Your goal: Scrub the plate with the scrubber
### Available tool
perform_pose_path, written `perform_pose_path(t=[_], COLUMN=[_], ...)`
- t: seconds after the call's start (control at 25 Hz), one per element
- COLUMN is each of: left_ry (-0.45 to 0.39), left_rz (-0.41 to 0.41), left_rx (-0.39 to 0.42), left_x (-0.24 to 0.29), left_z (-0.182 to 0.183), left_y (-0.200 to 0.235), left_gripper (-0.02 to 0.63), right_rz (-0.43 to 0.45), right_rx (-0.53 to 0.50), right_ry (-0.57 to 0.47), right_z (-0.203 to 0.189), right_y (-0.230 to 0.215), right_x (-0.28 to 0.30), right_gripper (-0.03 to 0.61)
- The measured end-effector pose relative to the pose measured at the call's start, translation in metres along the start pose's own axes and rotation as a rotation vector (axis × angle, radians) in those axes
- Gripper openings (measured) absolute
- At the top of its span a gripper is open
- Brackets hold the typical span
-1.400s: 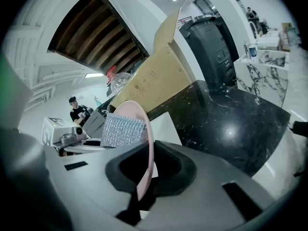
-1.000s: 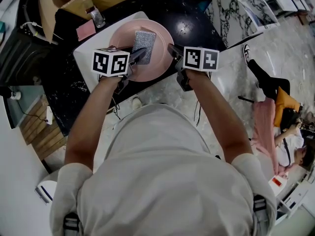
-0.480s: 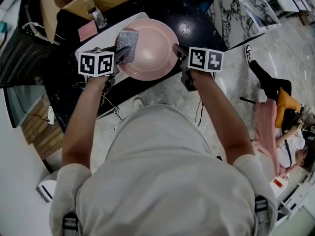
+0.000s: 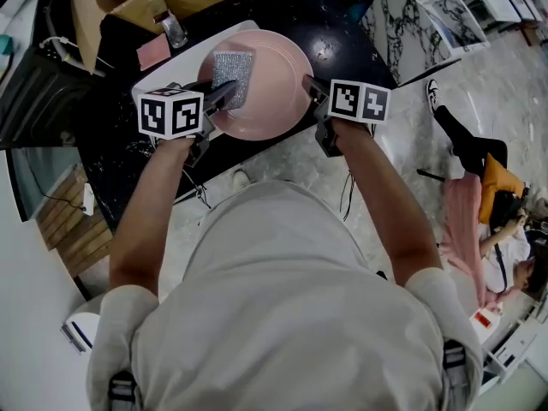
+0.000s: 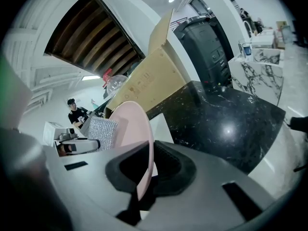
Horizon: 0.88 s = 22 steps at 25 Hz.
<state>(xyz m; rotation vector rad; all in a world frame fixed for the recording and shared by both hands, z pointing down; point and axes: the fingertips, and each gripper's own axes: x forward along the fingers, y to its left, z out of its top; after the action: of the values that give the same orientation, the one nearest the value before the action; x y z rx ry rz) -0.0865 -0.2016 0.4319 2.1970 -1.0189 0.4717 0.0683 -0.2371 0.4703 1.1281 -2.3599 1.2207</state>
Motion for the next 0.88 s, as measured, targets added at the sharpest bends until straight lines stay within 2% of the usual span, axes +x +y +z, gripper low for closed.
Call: perform_pose_path(t=[0.16, 0.4, 0.6, 0.88], left_ry=[0.012, 0.031, 0.041, 0.065], left_rz=[-0.096, -0.160, -0.176, -0.136], left_rx=[0.015, -0.007, -0.054, -0.052], left_x=[0.023, 0.048, 0.058, 0.055], left_z=[-0.002, -0.010, -0.022, -0.026], left_y=[-0.046, -0.076, -0.078, -0.055], left_gripper=[0.067, 0.067, 0.067, 0.067], right_rz=[0.007, 0.009, 0.020, 0.041], right_rx=[0.006, 0.018, 0.023, -0.002], right_ry=[-0.006, -0.021, -0.029, -0.014], right_z=[0.000, 0.003, 0.003, -0.002], right_y=[0.004, 0.008, 0.010, 0.018], right_x=[0.002, 0.001, 0.000, 0.001], right_gripper=[0.023, 0.023, 0.023, 0.025])
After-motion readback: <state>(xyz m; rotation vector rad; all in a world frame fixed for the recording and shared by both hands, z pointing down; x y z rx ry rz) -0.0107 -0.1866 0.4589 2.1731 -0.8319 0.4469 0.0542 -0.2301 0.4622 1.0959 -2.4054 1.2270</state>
